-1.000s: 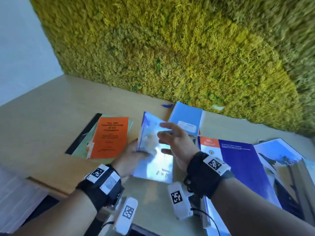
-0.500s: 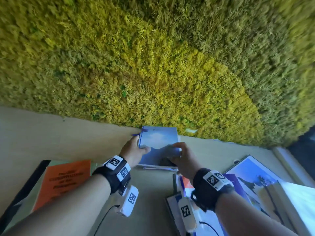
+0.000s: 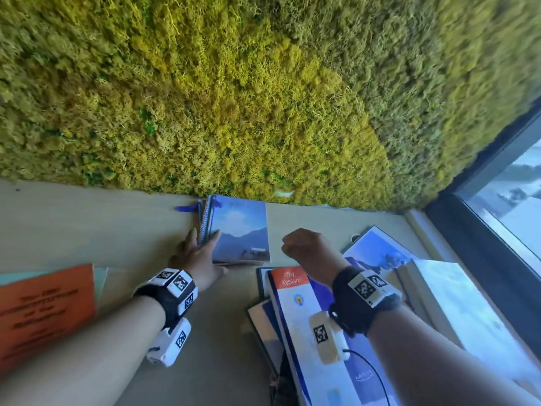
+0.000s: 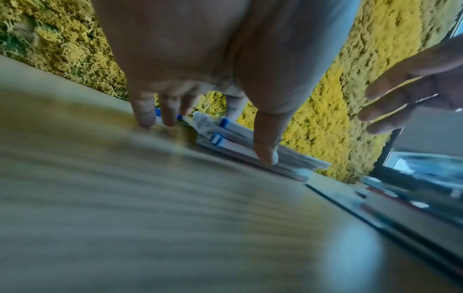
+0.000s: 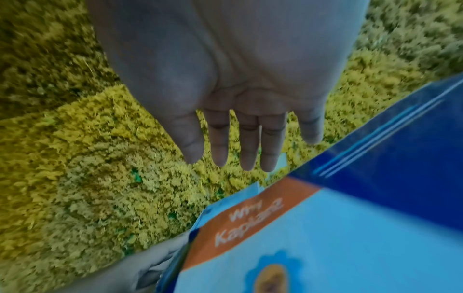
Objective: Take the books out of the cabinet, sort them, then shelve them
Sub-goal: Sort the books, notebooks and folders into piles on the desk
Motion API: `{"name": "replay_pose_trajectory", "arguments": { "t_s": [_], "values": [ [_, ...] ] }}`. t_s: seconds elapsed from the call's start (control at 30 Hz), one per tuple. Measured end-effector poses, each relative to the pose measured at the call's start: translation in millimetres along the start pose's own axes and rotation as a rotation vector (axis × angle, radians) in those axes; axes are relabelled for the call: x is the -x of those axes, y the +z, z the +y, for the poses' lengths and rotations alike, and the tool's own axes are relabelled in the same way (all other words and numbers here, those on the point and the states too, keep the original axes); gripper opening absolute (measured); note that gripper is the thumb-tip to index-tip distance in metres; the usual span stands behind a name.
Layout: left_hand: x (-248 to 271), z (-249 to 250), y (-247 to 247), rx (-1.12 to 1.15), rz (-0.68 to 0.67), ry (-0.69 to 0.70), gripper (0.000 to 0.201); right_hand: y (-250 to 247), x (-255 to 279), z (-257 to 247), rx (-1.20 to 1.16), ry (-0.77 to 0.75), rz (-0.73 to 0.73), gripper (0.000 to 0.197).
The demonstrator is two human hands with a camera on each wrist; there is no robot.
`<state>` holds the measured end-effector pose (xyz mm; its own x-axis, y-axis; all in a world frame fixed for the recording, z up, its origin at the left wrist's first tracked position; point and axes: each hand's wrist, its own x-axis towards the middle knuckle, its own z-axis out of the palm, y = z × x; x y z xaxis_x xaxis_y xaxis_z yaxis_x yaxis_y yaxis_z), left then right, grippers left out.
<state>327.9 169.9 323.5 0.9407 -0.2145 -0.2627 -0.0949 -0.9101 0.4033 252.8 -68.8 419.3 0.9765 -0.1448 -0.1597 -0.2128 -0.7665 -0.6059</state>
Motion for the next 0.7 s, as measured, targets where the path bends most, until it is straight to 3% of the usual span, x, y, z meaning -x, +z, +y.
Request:
{"name": "replay_pose_trajectory", "arguments": {
  "t_s": [0.1, 0.17, 0.23, 0.3, 0.4, 0.47, 0.63, 0.7],
  "values": [
    [37.6, 14.8, 6.6, 0.115, 0.090, 0.063, 0.081, -30.8, 32.3, 30.4, -0.038, 0.057, 0.065, 0.028],
    [70.9, 29.8, 13.1, 0.228, 0.074, 0.149, 0.082, -47.4, 57.6, 55.8, -0.088, 0.109, 0.113, 0.030],
    [108.4, 49.8, 19.6, 0.362, -0.075, 0.172, 0.100, -55.7, 84.5, 84.3, -0.077, 0.204, 0.138, 0.026],
    [143.5, 68.1, 31.1, 0.526, -0.212, 0.165, 0.115, -57.5, 110.1, 113.3, -0.033, 0.273, 0.116, 0.044],
    [180.1, 87.2, 51.4, 0.734, -0.343, 0.130, 0.068, -53.0, 143.0, 136.9, 0.074, 0.321, 0.029, 0.062],
    [193.5, 96.6, 57.8, 0.810, -0.336, 0.059, 0.042, -48.2, 154.6, 142.5, 0.099, 0.314, 0.004, 0.066],
    [231.7, 112.0, 50.7, 0.941, -0.221, -0.084, 0.024, -32.6, 174.9, 140.7, 0.011, 0.207, 0.046, 0.062],
    [247.5, 107.7, 51.5, 1.024, -0.133, -0.128, 0.047, -28.1, 182.2, 132.9, -0.006, 0.146, 0.002, 0.057]
  ]
}}
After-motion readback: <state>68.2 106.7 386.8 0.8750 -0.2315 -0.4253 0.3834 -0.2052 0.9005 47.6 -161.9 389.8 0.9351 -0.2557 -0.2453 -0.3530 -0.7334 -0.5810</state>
